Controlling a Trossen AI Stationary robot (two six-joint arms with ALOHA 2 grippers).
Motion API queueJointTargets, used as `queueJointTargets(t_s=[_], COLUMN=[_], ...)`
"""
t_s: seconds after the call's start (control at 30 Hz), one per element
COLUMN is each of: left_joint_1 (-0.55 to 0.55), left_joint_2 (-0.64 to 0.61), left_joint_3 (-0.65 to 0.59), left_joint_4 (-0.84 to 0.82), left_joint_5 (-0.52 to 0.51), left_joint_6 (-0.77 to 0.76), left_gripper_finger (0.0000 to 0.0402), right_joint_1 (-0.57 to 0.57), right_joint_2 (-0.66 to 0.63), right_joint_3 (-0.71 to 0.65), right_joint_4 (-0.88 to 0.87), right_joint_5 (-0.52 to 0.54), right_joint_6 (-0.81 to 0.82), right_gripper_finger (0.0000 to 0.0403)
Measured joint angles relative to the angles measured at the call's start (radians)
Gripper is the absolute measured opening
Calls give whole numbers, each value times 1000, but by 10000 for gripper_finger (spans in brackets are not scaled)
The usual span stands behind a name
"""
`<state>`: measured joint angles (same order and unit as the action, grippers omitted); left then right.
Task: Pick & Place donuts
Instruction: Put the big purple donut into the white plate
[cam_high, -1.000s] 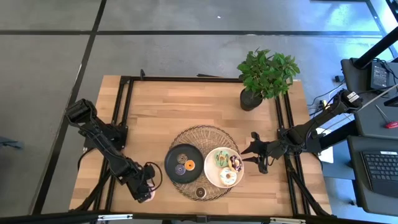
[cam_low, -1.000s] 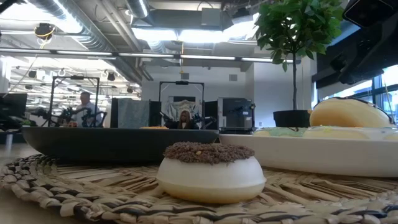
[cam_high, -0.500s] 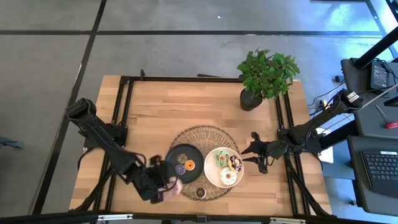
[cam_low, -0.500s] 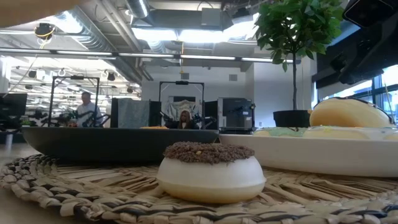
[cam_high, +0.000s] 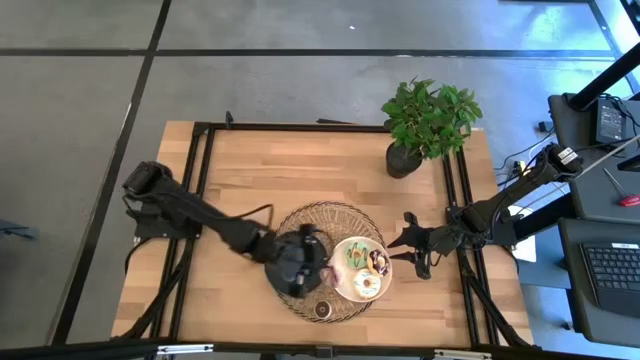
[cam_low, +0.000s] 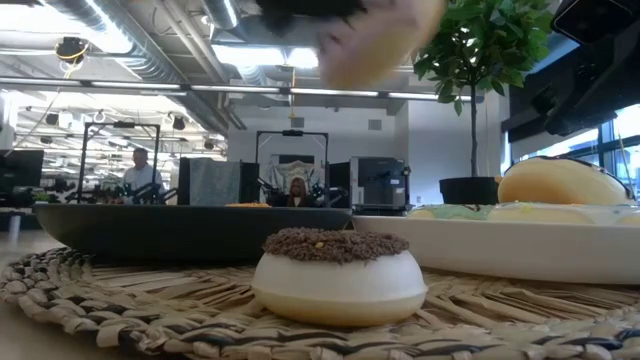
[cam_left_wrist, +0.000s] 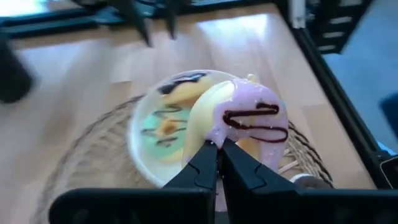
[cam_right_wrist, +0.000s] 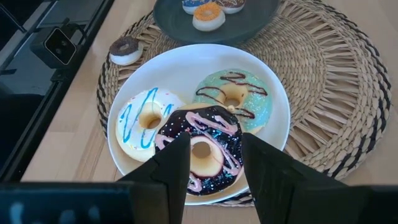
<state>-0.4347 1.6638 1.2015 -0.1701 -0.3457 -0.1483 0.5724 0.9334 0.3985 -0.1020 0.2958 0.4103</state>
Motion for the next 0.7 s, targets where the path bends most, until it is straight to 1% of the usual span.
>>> queueJointTargets(t_s=[0.13,0.23,0.37,0.47,0.6,0.7], left_joint_1=[84,132,176,190,200,201], left_joint_2=[105,176,235,255,267,267], left_joint_3=[0,0,1,2,2,2], left_joint_4=[157,242,280,279,278,271], left_joint_5=[210,304,377,398,442,442], left_joint_6=[79,102,102,97,46,30], left_gripper_finger=[5,5,5,5,6,6], right_joint_1=[0,0,0,0,0,0], right_joint_2=[0,0,0,0,0,0], right_joint_3=[0,0,0,0,0,0], right_joint_4=[0,0,0,-1,-4,-4], right_joint_5=[0,0,0,0,0,17], right_joint_6=[-4,-8,-8,-9,-27,-26], right_gripper_finger=[145,145,145,145,145,145])
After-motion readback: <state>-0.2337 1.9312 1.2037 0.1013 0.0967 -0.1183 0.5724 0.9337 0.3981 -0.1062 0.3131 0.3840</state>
